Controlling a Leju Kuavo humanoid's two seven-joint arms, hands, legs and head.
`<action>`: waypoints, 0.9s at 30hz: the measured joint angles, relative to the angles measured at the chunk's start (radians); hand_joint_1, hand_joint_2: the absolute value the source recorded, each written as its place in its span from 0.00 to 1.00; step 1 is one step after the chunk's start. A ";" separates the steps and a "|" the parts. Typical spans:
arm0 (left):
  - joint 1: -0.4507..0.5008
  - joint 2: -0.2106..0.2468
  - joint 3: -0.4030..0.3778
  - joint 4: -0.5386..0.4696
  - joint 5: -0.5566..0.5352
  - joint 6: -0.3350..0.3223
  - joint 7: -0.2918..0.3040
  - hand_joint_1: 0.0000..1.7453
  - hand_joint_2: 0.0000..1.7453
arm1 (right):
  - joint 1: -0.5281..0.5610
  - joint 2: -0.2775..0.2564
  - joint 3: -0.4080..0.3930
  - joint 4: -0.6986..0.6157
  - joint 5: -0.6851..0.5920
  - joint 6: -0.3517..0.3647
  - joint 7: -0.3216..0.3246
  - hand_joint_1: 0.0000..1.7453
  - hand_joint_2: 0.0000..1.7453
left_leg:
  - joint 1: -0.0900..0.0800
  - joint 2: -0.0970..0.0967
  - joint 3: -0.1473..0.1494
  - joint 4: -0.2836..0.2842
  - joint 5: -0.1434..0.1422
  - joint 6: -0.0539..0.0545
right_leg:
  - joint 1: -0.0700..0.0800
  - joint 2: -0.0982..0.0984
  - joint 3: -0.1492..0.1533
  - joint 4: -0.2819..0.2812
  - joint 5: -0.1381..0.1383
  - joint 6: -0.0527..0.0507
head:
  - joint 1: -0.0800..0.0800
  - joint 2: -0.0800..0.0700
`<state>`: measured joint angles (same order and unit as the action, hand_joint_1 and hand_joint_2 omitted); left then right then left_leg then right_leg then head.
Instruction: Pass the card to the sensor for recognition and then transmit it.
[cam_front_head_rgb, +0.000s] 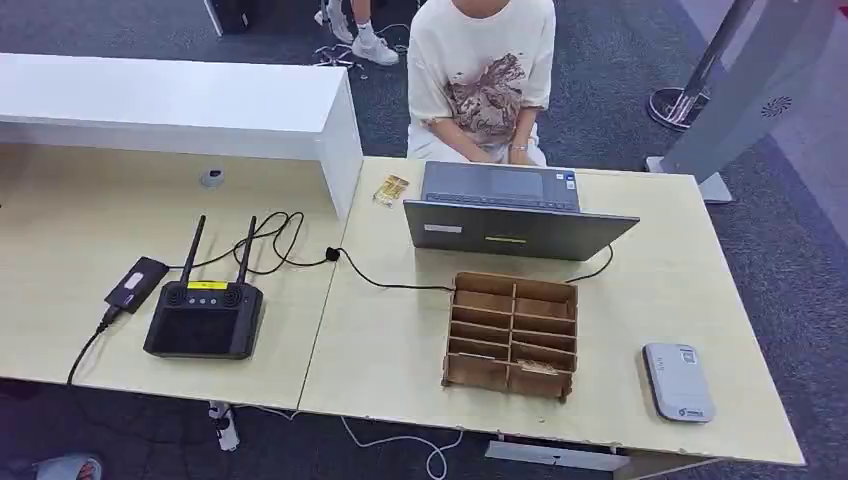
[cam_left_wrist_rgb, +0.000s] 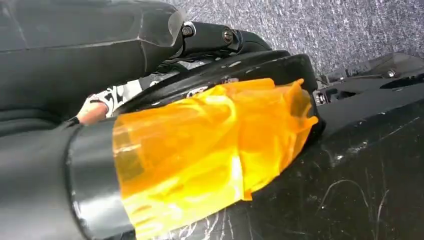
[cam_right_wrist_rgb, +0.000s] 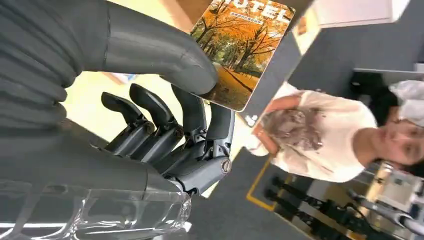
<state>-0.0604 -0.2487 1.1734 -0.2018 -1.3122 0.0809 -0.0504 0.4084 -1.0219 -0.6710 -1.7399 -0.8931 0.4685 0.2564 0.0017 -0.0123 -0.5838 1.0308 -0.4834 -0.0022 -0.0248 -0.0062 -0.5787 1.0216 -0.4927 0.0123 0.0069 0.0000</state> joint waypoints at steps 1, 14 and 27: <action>0.000 0.000 0.000 0.000 -0.002 0.000 0.000 0.00 0.00 | 0.015 -0.007 -0.002 -0.003 0.007 -0.005 0.000 1.00 1.00 | 0.000 0.000 0.000 0.000 0.000 0.000 | 0.000 0.000 0.000 0.000 0.000 0.000 | 0.000 0.000; -0.007 0.006 -0.003 0.000 -0.036 -0.015 0.020 0.00 0.00 | 0.080 -0.089 0.144 0.027 0.146 -0.100 -0.058 1.00 1.00 | 0.000 0.001 0.001 0.000 0.000 0.000 | 0.000 0.001 0.000 0.000 0.000 0.000 | 0.000 0.000; -0.010 0.006 -0.003 0.000 -0.046 -0.018 0.031 0.00 0.00 | 0.066 -0.089 0.303 0.108 0.223 -0.110 -0.072 1.00 1.00 | 0.000 0.001 0.001 0.001 0.000 0.000 | 0.000 0.001 0.000 0.000 0.000 0.000 | 0.000 0.000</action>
<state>-0.0705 -0.2426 1.1700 -0.2018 -1.3581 0.0633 -0.0191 0.4746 -1.1105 -0.3681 -1.6323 -0.6698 0.3590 0.1846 0.0015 -0.0115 -0.5830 1.0313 -0.4835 -0.0019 -0.0253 -0.0052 -0.5785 1.0215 -0.4927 0.0124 0.0069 0.0000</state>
